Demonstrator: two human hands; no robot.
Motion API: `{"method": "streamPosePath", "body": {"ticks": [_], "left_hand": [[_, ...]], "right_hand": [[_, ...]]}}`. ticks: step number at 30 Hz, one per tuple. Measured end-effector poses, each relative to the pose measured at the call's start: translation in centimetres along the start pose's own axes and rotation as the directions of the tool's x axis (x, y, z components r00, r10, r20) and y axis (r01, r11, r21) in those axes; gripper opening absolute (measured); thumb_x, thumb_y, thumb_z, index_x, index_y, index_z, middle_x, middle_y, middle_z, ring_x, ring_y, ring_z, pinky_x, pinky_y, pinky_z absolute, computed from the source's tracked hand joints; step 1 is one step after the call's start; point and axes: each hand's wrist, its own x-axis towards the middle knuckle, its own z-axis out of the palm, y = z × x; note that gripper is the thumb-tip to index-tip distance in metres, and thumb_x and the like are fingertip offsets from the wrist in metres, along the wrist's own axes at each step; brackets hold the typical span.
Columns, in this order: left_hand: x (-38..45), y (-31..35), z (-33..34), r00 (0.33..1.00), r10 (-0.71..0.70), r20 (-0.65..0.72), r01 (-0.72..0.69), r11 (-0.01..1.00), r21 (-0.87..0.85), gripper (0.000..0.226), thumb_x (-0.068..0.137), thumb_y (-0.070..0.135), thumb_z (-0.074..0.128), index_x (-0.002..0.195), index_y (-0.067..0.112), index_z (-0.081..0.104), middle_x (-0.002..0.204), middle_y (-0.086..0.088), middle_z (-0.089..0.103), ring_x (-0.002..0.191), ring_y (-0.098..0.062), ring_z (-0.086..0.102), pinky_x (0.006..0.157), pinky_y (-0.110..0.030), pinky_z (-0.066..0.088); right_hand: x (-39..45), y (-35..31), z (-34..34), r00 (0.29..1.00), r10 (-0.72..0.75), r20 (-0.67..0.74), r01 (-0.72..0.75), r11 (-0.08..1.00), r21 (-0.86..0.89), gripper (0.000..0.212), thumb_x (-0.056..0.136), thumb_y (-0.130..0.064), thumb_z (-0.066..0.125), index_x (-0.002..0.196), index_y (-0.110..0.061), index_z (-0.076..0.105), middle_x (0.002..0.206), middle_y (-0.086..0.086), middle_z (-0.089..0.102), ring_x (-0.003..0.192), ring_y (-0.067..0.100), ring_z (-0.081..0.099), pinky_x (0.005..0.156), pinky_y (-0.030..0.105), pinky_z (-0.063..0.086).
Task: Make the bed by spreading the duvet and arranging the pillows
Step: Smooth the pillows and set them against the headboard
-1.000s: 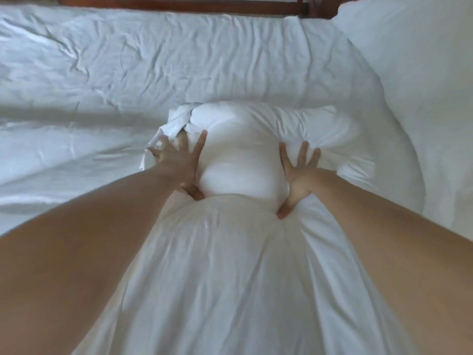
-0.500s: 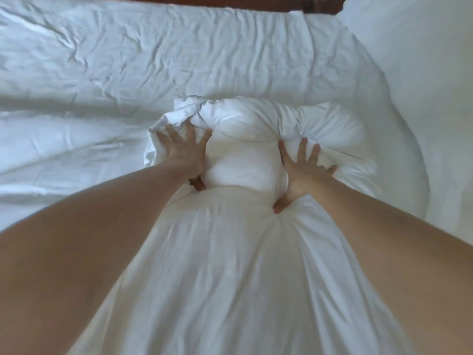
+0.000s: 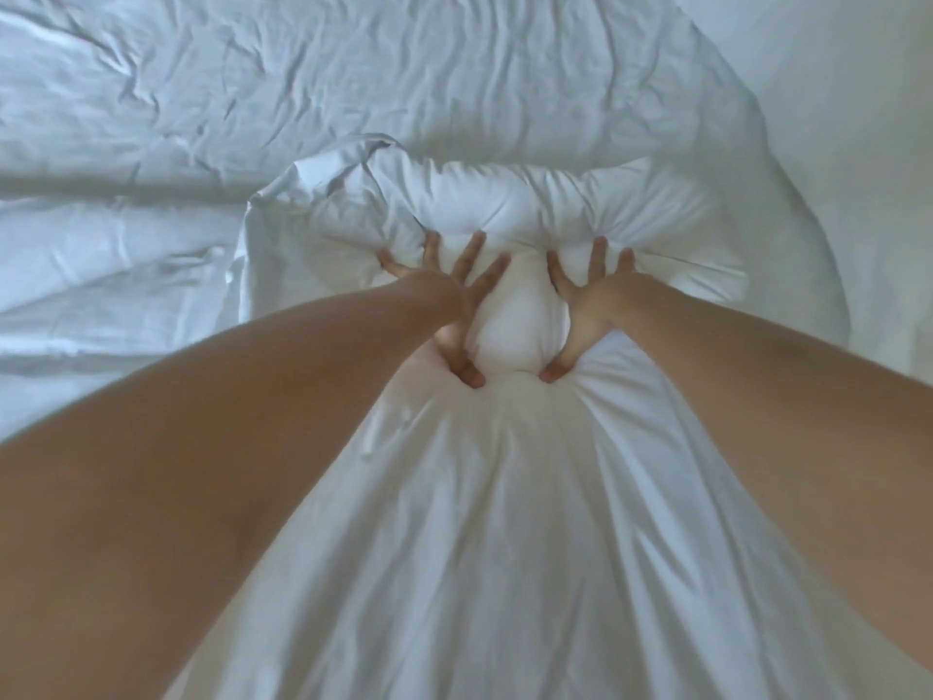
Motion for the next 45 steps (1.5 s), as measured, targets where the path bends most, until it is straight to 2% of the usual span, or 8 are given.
{"method": "streamPosePath", "body": {"ticks": [7, 11, 16, 20, 31, 34, 38, 45], "left_hand": [[2.4, 0.4, 2.0, 0.989, 0.004, -0.149, 0.013, 0.994, 0.109, 0.163, 0.037, 0.080, 0.079, 0.138, 0.039, -0.043, 0.148, 0.005, -0.049, 0.139, -0.050, -0.030, 0.093, -0.087, 0.003], [0.5, 1.4, 3.2, 0.969, -0.031, -0.245, 0.062, 0.991, 0.120, 0.149, 0.052, 0.081, 0.072, 0.147, 0.033, -0.033, 0.156, 0.001, -0.037, 0.144, -0.049, -0.021, 0.102, -0.082, 0.000], [-3.8, 1.9, 6.6, 0.950, -0.078, -0.302, 0.097, 0.994, 0.051, 0.075, 0.098, 0.064, 0.023, 0.156, 0.031, -0.013, 0.163, -0.003, -0.020, 0.148, -0.035, -0.020, 0.106, -0.076, -0.007], [-9.0, 2.0, 9.5, 0.955, -0.128, -0.268, 0.089, 0.984, -0.152, 0.072, 0.095, 0.067, 0.003, 0.157, 0.031, -0.005, 0.165, 0.003, -0.012, 0.149, -0.032, -0.019, 0.106, -0.069, -0.019], [-21.1, 2.5, 21.0, 0.848, -0.163, -0.505, 0.129, 0.987, -0.100, 0.077, 0.091, 0.064, 0.001, 0.157, 0.026, -0.002, 0.166, -0.001, -0.004, 0.150, -0.034, -0.012, 0.112, -0.060, -0.013], [-23.8, 2.9, 23.6, 0.801, -0.123, -0.586, 0.051, 0.989, -0.138, 0.082, 0.091, 0.061, 0.004, 0.157, 0.015, 0.015, 0.164, -0.012, 0.011, 0.150, -0.041, -0.002, 0.111, -0.050, -0.023], [-25.9, 3.1, 26.8, 0.738, -0.056, -0.673, -0.055, 0.988, -0.142, 0.077, 0.093, 0.051, 0.023, 0.148, -0.002, 0.038, 0.154, -0.024, 0.033, 0.145, -0.050, 0.016, 0.119, -0.053, 0.005], [-29.9, 2.3, 31.9, 0.692, 0.005, -0.721, -0.110, 0.989, -0.098, 0.067, 0.096, 0.043, 0.035, 0.147, 0.000, 0.040, 0.154, -0.022, 0.036, 0.146, -0.046, 0.019, 0.117, -0.056, 0.017]], "right_hand": [[1.4, -0.6, 0.6, 0.999, -0.014, -0.031, 0.014, 1.000, -0.013, 0.180, -0.002, -0.089, 0.068, 0.131, -0.047, -0.046, 0.141, 0.010, -0.056, 0.135, 0.047, -0.040, 0.107, 0.078, 0.006], [-0.8, -0.3, 2.8, 0.976, -0.007, -0.219, 0.034, 0.993, 0.116, 0.157, 0.036, -0.075, 0.084, 0.140, -0.053, -0.031, 0.152, 0.000, -0.044, 0.142, 0.036, -0.034, 0.091, 0.087, 0.003], [-3.4, 0.0, 7.6, 0.895, 0.044, -0.443, 0.014, 0.992, 0.127, 0.112, 0.072, -0.086, 0.048, 0.154, -0.039, -0.012, 0.164, 0.002, -0.015, 0.151, 0.029, -0.011, 0.114, 0.068, 0.001], [-7.4, -1.2, 12.6, 0.837, 0.071, -0.543, -0.021, 0.995, 0.098, 0.076, 0.091, -0.072, 0.007, 0.157, -0.034, -0.003, 0.165, 0.005, -0.006, 0.152, 0.024, -0.007, 0.120, 0.053, -0.006], [-19.4, -3.7, 24.4, 0.709, 0.162, -0.686, 0.003, 0.973, 0.232, 0.082, 0.091, -0.071, 0.002, 0.158, -0.023, 0.011, 0.165, 0.001, 0.008, 0.152, 0.016, -0.001, 0.121, 0.049, -0.010], [-21.8, -4.9, 27.4, 0.684, 0.201, -0.701, -0.006, 0.963, 0.269, 0.081, 0.093, -0.069, 0.005, 0.158, -0.021, 0.012, 0.165, 0.001, 0.011, 0.152, 0.016, 0.000, 0.121, 0.050, -0.008], [-24.1, -6.5, 30.7, 0.655, 0.245, -0.715, -0.013, 0.950, 0.313, 0.078, 0.096, -0.066, 0.011, 0.157, -0.018, 0.016, 0.164, 0.004, 0.017, 0.152, 0.017, 0.006, 0.121, 0.051, -0.003], [-27.1, -8.9, 34.3, 0.668, 0.293, -0.684, -0.039, 0.932, 0.360, 0.080, 0.095, -0.066, 0.009, 0.157, -0.016, 0.012, 0.165, 0.004, 0.013, 0.152, 0.017, 0.003, 0.121, 0.051, -0.005]]}}
